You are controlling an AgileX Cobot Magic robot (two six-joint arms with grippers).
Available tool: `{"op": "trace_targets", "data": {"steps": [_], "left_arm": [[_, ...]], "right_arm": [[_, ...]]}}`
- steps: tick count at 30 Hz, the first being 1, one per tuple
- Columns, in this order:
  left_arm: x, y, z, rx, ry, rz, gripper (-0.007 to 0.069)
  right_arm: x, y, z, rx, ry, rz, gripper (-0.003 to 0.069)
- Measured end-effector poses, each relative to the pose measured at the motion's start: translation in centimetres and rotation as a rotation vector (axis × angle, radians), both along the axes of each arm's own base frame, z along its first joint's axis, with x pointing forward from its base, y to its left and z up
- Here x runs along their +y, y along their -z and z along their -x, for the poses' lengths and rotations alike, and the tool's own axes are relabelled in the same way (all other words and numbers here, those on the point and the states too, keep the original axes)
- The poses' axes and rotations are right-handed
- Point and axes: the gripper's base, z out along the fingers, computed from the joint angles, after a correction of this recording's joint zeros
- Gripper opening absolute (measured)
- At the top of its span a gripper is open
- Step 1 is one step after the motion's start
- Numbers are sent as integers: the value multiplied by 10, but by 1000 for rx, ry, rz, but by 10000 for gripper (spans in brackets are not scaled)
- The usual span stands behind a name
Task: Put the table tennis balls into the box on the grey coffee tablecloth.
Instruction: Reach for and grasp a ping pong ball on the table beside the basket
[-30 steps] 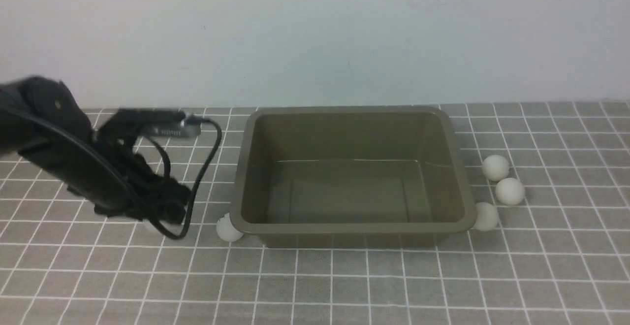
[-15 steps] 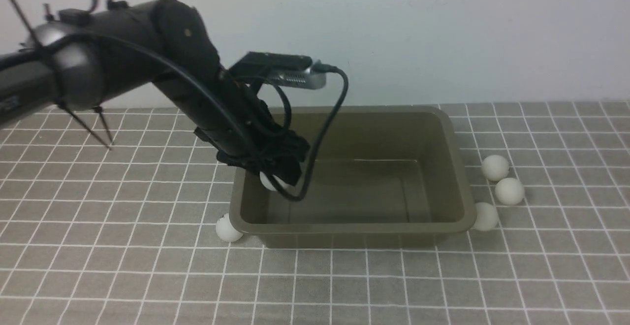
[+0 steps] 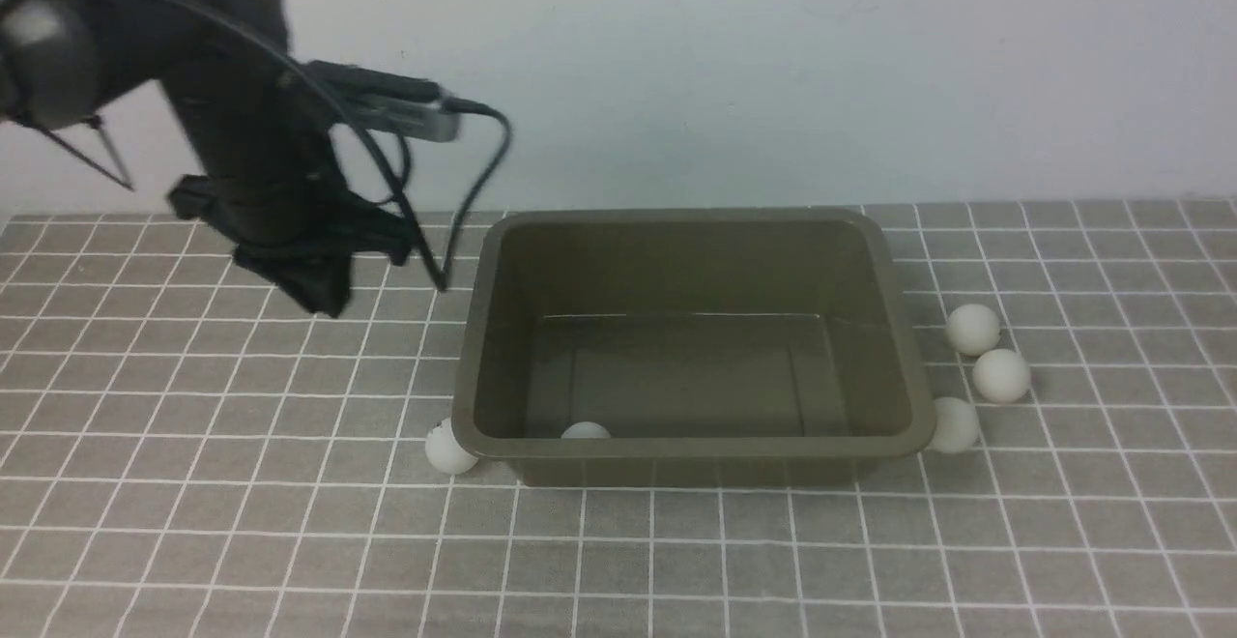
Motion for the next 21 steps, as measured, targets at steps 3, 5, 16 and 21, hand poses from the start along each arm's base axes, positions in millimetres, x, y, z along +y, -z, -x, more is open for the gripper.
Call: {"op": "trace_targets", "data": {"steps": [3, 5, 16, 21], "left_arm": [[30, 22, 8, 89, -100, 65, -3], [29, 40, 15, 158, -93, 126, -4], [-20, 86, 11, 129, 118, 235, 260], [-33, 97, 5, 88, 140, 228, 459]], "right_arm": [[0, 0, 0, 3, -1, 0, -10], [0, 0, 0, 3, -1, 0, -10], [0, 0, 0, 3, -1, 0, -10], [0, 0, 0, 3, -1, -1, -10]]}}
